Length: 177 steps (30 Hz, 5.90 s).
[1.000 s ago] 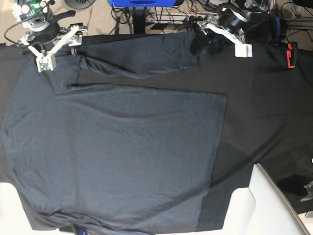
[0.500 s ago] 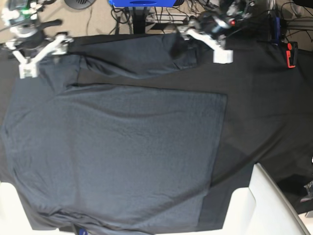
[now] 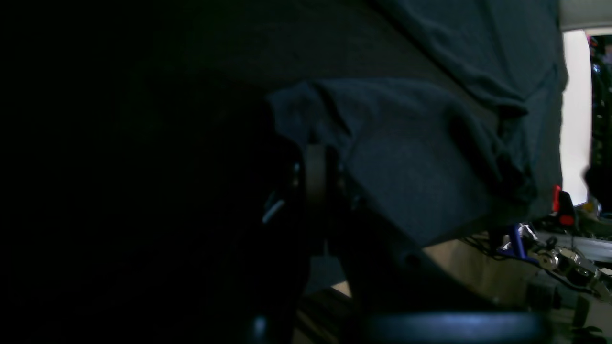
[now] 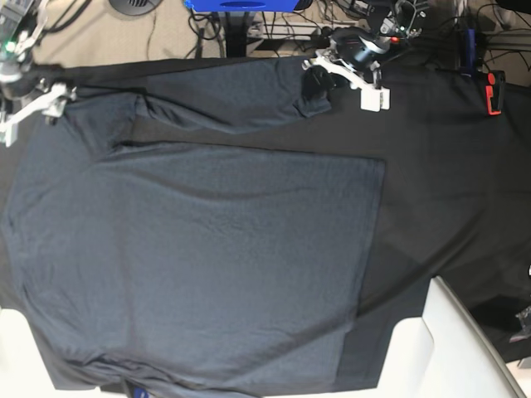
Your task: Fold the T-shirt properly
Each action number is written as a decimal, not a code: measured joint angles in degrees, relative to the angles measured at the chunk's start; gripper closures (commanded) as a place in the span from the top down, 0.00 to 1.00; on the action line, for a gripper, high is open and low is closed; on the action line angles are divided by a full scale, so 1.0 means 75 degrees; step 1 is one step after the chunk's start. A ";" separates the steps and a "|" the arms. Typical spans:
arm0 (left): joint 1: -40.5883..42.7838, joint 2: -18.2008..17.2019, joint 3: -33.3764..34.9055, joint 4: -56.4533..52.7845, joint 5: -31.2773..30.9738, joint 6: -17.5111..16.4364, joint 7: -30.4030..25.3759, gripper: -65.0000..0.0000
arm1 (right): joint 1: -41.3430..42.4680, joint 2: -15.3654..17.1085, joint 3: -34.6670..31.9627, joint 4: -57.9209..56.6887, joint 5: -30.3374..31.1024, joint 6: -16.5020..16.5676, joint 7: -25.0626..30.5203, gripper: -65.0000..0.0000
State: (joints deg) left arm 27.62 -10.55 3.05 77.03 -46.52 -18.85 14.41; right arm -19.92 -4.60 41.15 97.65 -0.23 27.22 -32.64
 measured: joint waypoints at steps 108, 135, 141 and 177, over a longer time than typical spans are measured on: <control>-0.2492 -0.0420 -0.1081 0.2285 0.0064 0.0516 0.3346 0.00 | 0.4380 0.1244 0.0484 -0.4103 -0.0026 -0.0382 -0.3197 0.01; -0.5523 -0.0239 0.0545 0.0469 0.0087 0.1443 0.3360 0.00 | 0.5085 0.1495 0.0498 -0.5406 -0.0003 -0.1035 -0.1955 0.01; -0.6012 0.0111 0.0548 0.0385 0.0953 0.1489 0.3340 0.00 | 0.5082 0.1524 0.0513 -0.5423 -0.0032 -0.1040 -0.1923 0.01; -0.7472 0.1370 0.2142 -0.2416 0.2716 0.1431 0.1358 0.00 | 0.4989 0.1518 0.0484 -0.5423 -0.0659 -0.1061 -0.1644 0.01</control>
State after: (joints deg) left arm -28.42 -0.27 19.11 58.92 -26.15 -8.12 24.60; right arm 17.50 6.79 44.77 56.97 -5.17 19.27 -44.97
